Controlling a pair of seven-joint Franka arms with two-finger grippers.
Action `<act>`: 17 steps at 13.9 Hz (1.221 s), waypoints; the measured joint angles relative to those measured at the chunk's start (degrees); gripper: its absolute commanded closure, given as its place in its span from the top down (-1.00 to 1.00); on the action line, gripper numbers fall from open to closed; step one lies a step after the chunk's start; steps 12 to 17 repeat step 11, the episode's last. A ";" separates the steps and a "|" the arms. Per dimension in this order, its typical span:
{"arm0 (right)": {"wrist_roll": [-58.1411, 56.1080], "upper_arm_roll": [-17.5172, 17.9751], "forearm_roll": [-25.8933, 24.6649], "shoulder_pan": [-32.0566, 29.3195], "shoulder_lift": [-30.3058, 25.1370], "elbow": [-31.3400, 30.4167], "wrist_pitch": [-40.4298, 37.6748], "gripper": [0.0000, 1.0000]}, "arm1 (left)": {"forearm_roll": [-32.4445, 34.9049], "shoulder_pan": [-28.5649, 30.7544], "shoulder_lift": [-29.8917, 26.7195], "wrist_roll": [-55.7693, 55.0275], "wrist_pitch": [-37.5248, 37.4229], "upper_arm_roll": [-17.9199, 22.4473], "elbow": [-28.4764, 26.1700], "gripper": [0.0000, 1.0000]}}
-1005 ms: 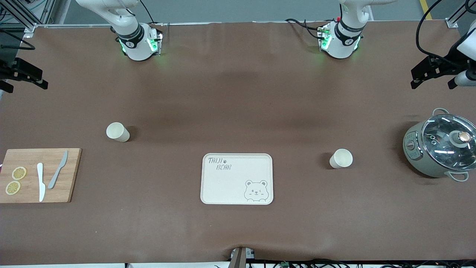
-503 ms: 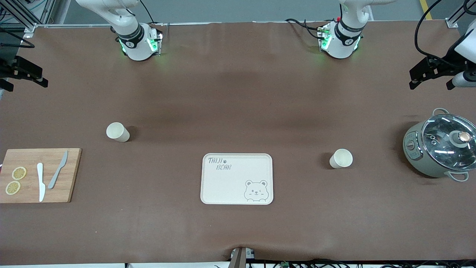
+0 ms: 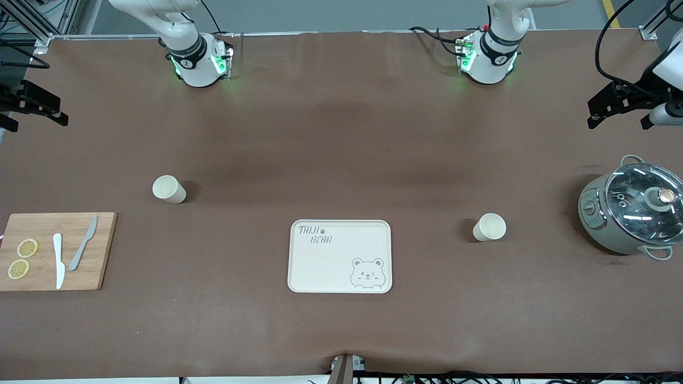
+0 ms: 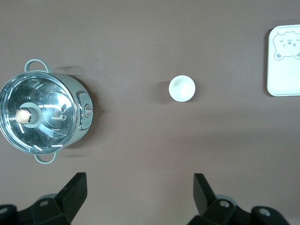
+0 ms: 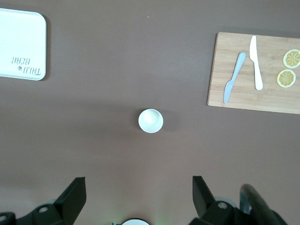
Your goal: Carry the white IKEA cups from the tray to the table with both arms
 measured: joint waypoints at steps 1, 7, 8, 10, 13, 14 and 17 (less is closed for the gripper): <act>0.00 0.07 0.00 0.01 -0.01 0.00 -0.14 1.00 | 0.00 0.00 0.03 0.00 0.00 0.00 0.14 1.00; 0.00 0.12 -0.11 0.25 -0.02 0.00 -1.03 1.00 | 0.00 0.01 1.71 0.00 0.00 0.00 2.09 1.00; 0.00 0.10 -0.17 0.25 -0.02 0.00 -1.08 1.00 | 0.00 0.05 1.91 0.00 0.00 0.01 2.21 1.00; 0.00 0.09 -0.25 0.25 -0.02 0.00 -1.10 1.00 | 0.00 0.08 2.01 0.00 0.00 0.04 2.29 1.00; 0.00 0.08 -0.30 0.25 -0.02 0.00 -1.12 1.00 | 0.00 0.08 2.01 0.00 0.00 0.04 2.37 1.00; 0.00 0.08 -0.30 0.25 -0.02 0.00 -1.12 1.00 | 0.00 0.08 2.01 0.00 0.00 0.04 2.37 1.00; 0.00 0.08 -0.30 0.25 -0.02 0.00 -1.12 1.00 | 0.00 0.08 2.01 0.00 0.00 0.04 2.37 1.00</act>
